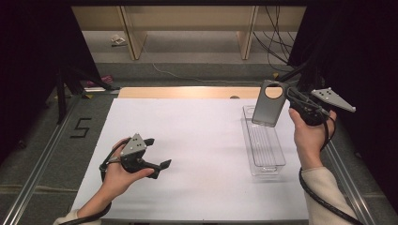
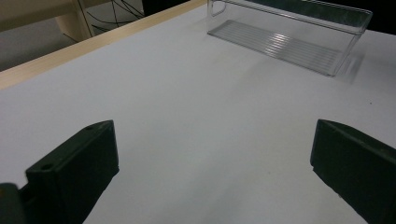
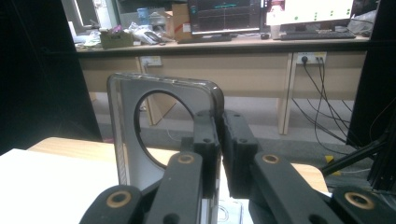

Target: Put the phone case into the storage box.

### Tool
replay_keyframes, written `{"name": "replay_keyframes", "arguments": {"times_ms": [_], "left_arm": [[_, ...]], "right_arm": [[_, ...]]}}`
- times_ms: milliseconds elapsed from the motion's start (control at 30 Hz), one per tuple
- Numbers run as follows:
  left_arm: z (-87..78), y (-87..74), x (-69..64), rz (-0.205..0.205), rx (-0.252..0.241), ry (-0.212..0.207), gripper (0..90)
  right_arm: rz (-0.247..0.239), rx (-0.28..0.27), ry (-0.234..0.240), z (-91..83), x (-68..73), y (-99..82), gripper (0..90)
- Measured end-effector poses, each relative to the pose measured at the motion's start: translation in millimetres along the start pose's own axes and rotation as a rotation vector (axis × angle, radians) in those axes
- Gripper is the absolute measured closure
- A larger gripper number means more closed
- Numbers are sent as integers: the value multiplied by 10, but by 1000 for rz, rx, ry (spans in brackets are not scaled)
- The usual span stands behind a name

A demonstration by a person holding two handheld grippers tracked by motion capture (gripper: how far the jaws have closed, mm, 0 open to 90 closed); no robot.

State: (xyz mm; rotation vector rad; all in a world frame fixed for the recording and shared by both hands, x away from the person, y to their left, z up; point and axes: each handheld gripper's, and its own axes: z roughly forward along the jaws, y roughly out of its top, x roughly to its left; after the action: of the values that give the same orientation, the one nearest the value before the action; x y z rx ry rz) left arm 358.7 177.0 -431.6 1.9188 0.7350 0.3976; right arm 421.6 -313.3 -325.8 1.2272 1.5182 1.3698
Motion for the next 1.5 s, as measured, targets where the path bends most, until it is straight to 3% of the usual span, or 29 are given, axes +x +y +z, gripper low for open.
{"name": "replay_keyframes", "arguments": {"times_ms": [1500], "left_arm": [[-3,-2,11,-2,0,1,5]], "right_arm": [[-23,6,-4,123,-7,6,854]]}}
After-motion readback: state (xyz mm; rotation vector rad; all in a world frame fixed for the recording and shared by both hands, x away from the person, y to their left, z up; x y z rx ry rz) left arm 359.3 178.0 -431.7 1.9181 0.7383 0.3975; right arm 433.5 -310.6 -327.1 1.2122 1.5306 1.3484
